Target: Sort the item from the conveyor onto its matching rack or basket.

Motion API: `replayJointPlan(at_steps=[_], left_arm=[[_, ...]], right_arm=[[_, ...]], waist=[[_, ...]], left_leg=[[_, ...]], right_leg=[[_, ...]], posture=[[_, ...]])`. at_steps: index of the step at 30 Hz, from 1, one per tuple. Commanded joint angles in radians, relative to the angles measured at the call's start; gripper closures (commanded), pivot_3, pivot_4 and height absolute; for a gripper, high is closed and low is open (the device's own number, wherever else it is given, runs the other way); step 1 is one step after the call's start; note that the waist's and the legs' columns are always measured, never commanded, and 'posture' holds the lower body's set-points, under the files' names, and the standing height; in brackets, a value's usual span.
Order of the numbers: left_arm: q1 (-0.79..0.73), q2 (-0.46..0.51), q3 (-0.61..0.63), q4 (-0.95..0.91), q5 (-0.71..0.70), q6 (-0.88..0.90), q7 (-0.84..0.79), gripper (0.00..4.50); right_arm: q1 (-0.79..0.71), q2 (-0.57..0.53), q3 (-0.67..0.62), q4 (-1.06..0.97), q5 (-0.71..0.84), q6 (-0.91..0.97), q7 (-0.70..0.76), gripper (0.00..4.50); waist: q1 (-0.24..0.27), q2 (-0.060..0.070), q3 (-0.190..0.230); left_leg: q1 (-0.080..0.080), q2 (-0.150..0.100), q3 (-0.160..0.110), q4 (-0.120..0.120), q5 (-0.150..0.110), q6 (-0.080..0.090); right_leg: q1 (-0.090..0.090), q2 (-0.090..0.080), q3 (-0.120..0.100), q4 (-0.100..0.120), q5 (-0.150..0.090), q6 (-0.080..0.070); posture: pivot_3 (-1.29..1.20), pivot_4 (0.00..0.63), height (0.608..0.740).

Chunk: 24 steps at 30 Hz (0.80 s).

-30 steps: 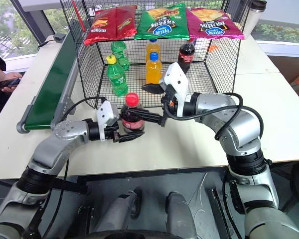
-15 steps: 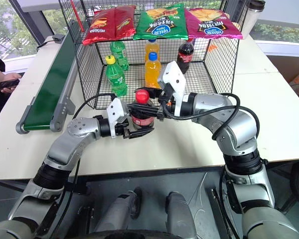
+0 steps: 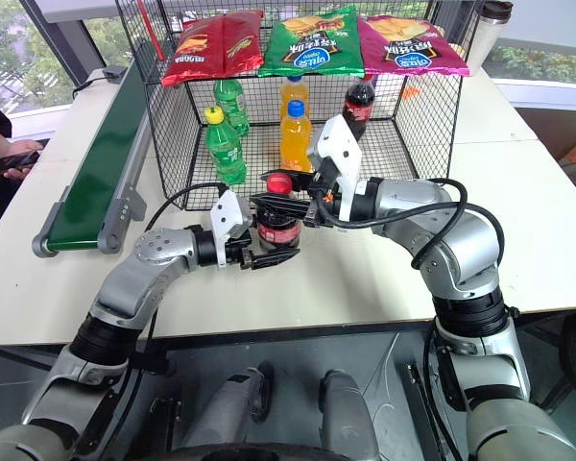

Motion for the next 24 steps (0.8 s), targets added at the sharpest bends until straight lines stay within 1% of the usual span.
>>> replayJointPlan(at_steps=[1,8,12,15,17,20,22,24], left_arm=[[-0.031,0.007,0.033,-0.085,-0.045,0.02,-0.009,0.09],[-0.012,0.044,0.048,-0.124,-0.064,0.073,0.001,0.09],[0.016,0.089,0.072,-0.148,-0.061,0.089,0.017,0.09],[0.058,0.119,0.123,-0.174,-0.081,0.12,0.046,0.09],[0.085,0.115,0.164,-0.19,-0.096,0.144,0.087,0.09],[0.129,0.112,0.182,-0.211,-0.084,0.149,0.133,0.09],[0.152,0.096,0.186,-0.219,-0.073,0.146,0.171,0.09],[0.165,0.061,0.191,-0.22,-0.058,0.136,0.233,0.09]], right_arm=[[-0.006,0.0,-0.021,-0.013,0.015,-0.001,-0.011,3.31],[-0.01,0.006,-0.026,-0.004,0.003,-0.006,-0.032,3.31],[-0.024,0.009,-0.04,0.024,-0.021,-0.02,-0.069,3.31],[-0.066,0.034,-0.073,0.109,-0.072,-0.047,-0.158,3.31],[-0.097,0.054,-0.095,0.167,-0.097,-0.064,-0.211,3.31],[-0.13,0.072,-0.119,0.231,-0.131,-0.094,-0.268,3.31],[-0.152,0.082,-0.137,0.28,-0.155,-0.125,-0.302,3.31],[-0.169,0.089,-0.153,0.336,-0.18,-0.157,-0.331,3.31]], waist=[[0.001,0.0,0.0],[-0.002,0.0,0.0],[-0.001,0.0,0.0],[-0.002,0.0,0.0],[-0.002,0.0,0.0],[-0.001,0.0,0.0],[0.001,0.0,0.0],[0.002,0.0,0.0]], left_leg=[[0.0,0.0,0.0,0.0,0.0,0.0],[0.0,0.0,0.0,0.0,0.0,0.0],[0.0,0.0,0.0,0.0,0.0,0.0],[0.0,0.0,0.0,0.0,0.0,0.0],[0.001,0.0,0.001,0.0,0.0,0.0],[0.001,0.0,0.001,0.0,0.0,0.0],[0.0,0.0,0.001,0.0,0.0,0.0],[0.001,0.0,0.001,0.0,0.0,0.0]], right_leg=[[0.0,0.0,0.0,0.0,0.0,0.0],[0.0,0.0,0.0,0.0,0.0,0.0],[0.0,0.0,0.0,0.001,-0.001,-0.001],[0.0,0.0,0.0,0.001,-0.001,-0.002],[0.0,0.0,0.0,0.001,-0.001,-0.003],[0.0,0.001,0.0,0.001,-0.001,-0.002],[0.0,0.001,0.0,0.001,0.0,0.0],[0.0,0.001,0.001,0.001,0.0,0.0]], posture=[[0.0,0.15,0.738],[0.0,0.15,0.738],[0.0,0.15,0.738],[0.0,0.15,0.738],[0.0,0.15,0.738],[0.0,0.15,0.738],[0.0,0.15,0.738],[0.0,0.15,0.738]])
